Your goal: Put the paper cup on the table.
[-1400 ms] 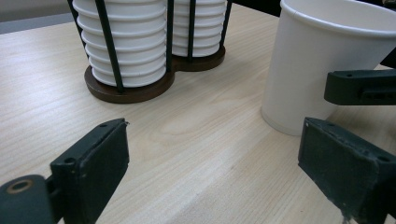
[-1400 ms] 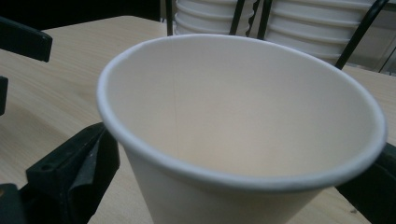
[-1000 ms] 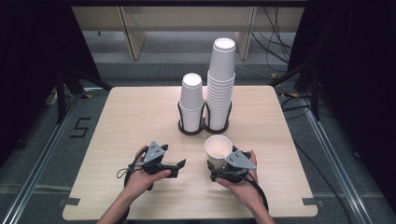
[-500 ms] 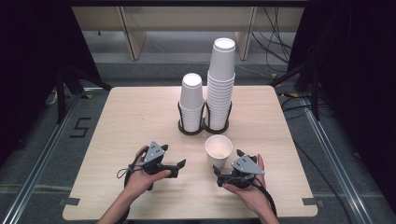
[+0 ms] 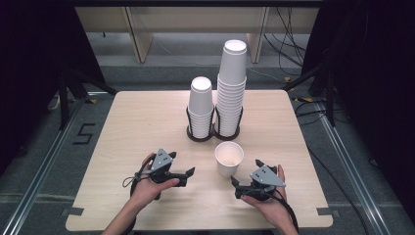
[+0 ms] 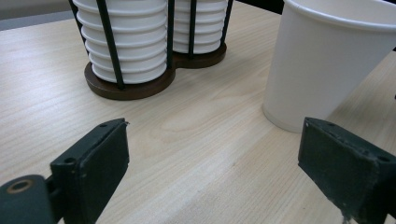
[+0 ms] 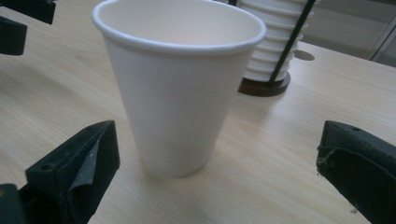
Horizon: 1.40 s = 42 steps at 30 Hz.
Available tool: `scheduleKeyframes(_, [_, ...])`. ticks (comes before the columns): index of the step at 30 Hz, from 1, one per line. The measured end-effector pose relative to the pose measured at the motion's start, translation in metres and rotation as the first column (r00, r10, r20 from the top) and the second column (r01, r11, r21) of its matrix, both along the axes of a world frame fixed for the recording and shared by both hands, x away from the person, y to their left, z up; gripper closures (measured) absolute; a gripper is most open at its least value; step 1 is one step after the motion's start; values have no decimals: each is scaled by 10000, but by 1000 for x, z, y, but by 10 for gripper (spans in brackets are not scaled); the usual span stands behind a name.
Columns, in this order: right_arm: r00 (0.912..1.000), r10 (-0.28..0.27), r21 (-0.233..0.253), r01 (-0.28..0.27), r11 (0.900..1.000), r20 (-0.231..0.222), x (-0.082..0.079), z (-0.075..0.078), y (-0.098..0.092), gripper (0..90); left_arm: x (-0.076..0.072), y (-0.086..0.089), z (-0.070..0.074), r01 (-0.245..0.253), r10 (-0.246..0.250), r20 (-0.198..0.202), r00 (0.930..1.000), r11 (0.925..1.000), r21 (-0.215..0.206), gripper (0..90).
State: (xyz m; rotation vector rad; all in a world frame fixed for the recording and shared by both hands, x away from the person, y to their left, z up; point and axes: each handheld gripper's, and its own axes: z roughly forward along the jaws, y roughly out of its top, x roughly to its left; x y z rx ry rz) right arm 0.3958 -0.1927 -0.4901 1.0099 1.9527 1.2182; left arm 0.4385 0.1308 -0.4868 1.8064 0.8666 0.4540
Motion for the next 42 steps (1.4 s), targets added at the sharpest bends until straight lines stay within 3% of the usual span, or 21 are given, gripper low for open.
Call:
scheduleKeyframes(3, [9996,-258,157,260,9995,-125,-1,1,-5,5,0,1,1,-44,44,-17,10000,10000,61,87])
scheduleKeyframes(4, [9993,-360,96,358,9993,133,0,1,-7,5,0,1,1,-51,51,-6,10000,10000,57,87])
scheduleKeyframes(5, [9989,-447,263,450,9986,-119,-2,2,-8,5,0,1,1,-56,56,-4,10000,10000,54,87])
scheduleKeyframes(6, [9990,-428,109,427,9990,144,-1,3,-12,5,0,1,1,-57,57,-4,10000,10000,49,87])
scheduleKeyframes(7, [9988,-476,239,479,9986,-128,-2,3,-13,5,0,1,1,-55,55,-2,10000,10000,47,87])
scheduleKeyframes(8, [9985,-531,193,529,9984,138,0,3,-16,5,0,0,0,8,-8,28,10000,10000,-42,87])
scheduleKeyframes(10, [9977,-675,286,675,9973,-16,-1,4,-21,5,0,0,0,-34,34,-9,10000,10000,37,87])
scheduleKeyframes(19, [9883,-1516,275,1511,9881,179,3,1,-47,5,0,1,0,-33,33,-13,10000,10000,41,88])
scheduleKeyframes(25, [9749,-2209,235,2202,9752,289,6,-3,-63,5,0,1,-1,-52,52,-33,10000,10000,61,89])
scheduleKeyframes(27, [9675,-2455,-12,2460,9693,597,8,-4,-70,5,0,1,-1,-48,48,-33,10000,10000,78,88])
scheduleKeyframes(28, [9618,-2704,260,2694,9627,441,7,-5,-71,5,0,1,-1,-50,50,-29,10000,10000,77,89])
scheduleKeyframes(30, [9598,-2762,184,2756,9611,501,9,-6,-76,5,1,1,-1,-60,60,-27,10000,10000,76,89])
scheduleKeyframes(32, [9514,-3055,411,3040,9518,376,8,-8,-77,5,1,1,-1,-60,61,-31,10000,9999,81,89])
scheduleKeyframes(34, [9499,-3054,281,3042,9522,665,10,-9,-81,5,1,1,-2,-31,31,-33,10000,9999,106,89])
scheduleKeyframes(35, [9436,-3261,347,3245,9452,576,8,-10,-81,5,1,1,-2,-17,18,-29,10000,9999,108,89])
scheduleKeyframes(42, [9328,-3500,577,3460,9364,857,8,-12,-87,5,-1,-4,-4,313,-314,74,9995,9994,142,89])
